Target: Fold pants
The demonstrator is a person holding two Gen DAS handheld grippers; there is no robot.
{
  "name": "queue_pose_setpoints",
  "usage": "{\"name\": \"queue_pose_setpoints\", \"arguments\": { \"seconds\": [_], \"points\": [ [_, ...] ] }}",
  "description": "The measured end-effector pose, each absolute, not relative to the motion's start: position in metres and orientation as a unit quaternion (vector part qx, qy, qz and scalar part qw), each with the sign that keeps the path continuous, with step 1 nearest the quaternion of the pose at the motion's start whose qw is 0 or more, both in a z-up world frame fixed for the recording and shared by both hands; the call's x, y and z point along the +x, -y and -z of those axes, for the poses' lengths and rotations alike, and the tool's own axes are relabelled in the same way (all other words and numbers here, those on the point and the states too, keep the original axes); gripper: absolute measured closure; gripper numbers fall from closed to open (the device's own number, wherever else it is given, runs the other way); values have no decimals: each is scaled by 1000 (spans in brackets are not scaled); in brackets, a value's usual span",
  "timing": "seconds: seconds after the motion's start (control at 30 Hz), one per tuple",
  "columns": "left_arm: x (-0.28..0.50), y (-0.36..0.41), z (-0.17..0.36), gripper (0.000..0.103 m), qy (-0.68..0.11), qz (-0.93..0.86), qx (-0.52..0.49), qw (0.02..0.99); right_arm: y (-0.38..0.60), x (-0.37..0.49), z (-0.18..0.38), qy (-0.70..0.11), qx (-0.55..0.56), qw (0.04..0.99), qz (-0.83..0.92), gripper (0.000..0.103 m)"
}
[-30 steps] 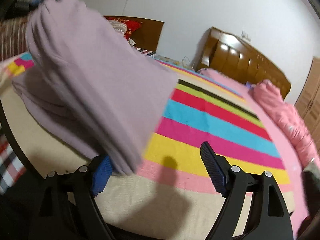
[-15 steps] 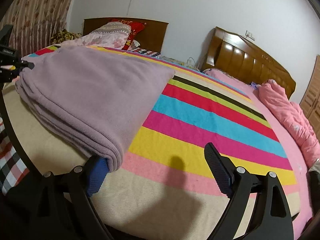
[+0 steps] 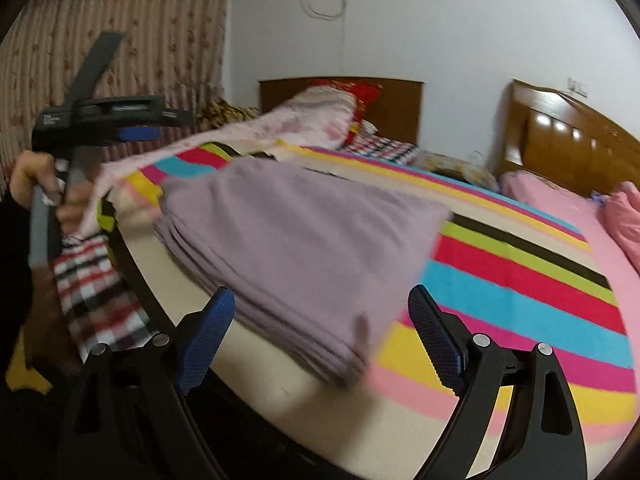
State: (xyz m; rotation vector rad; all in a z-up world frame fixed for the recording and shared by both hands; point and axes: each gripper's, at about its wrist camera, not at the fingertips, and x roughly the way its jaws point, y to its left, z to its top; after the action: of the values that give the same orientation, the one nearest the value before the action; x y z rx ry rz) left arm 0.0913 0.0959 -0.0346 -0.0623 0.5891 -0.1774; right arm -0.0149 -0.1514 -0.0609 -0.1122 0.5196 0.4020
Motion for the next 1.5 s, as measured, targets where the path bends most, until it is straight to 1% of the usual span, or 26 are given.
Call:
{"name": "queue_pose_setpoints", "arguments": {
  "seconds": [0.07,0.13,0.17,0.2,0.23,0.27,0.3,0.4,0.47,0.83,1.03,1.17,1.27,1.3,1.37,1.4,1.5],
  "points": [
    [107,-74,56,16,-322,108,0,940,137,-9,66,-260,-58,940,-214,19],
    [117,-71,85,18,-368,105,2,924,125,1,83,-295,-62,925,-231,19],
    [120,-78,108,24,-398,103,-5,911,123,4,92,-310,-63,920,-233,18],
    [115,-83,119,25,-390,103,4,915,122,4,99,-316,-65,917,-234,19],
    [102,-83,124,25,-366,109,34,923,120,-1,104,-303,-78,921,-232,18],
    [94,-81,128,24,-361,107,61,924,118,-3,106,-301,-89,921,-230,18],
    [88,-82,129,24,-358,103,68,926,115,-4,106,-300,-99,922,-226,18],
    [87,-88,127,25,-360,110,42,926,111,-3,105,-301,-101,921,-224,14],
    [87,-92,128,25,-358,113,28,927,109,-4,105,-301,-105,922,-222,14],
    [94,-93,127,24,-352,109,36,929,116,-5,106,-310,-107,914,-238,14],
    [92,-92,127,24,-345,107,41,931,132,3,84,-338,-63,895,-284,14],
    [89,-88,126,24,-340,105,43,933,140,17,62,-318,-23,899,-301,14],
    [88,-87,127,24,-339,106,43,934,127,30,77,-353,-13,880,-318,14],
    [88,-87,127,24,-339,106,43,934,121,31,85,-364,-21,874,-321,12],
    [87,-86,127,24,-338,106,43,934,108,19,94,-345,-72,884,-306,8],
    [87,-86,127,24,-338,106,43,934,107,17,94,-344,-79,885,-304,7],
    [87,-85,127,24,-336,105,45,935,118,21,82,-356,-53,873,-329,8]
  ]
}}
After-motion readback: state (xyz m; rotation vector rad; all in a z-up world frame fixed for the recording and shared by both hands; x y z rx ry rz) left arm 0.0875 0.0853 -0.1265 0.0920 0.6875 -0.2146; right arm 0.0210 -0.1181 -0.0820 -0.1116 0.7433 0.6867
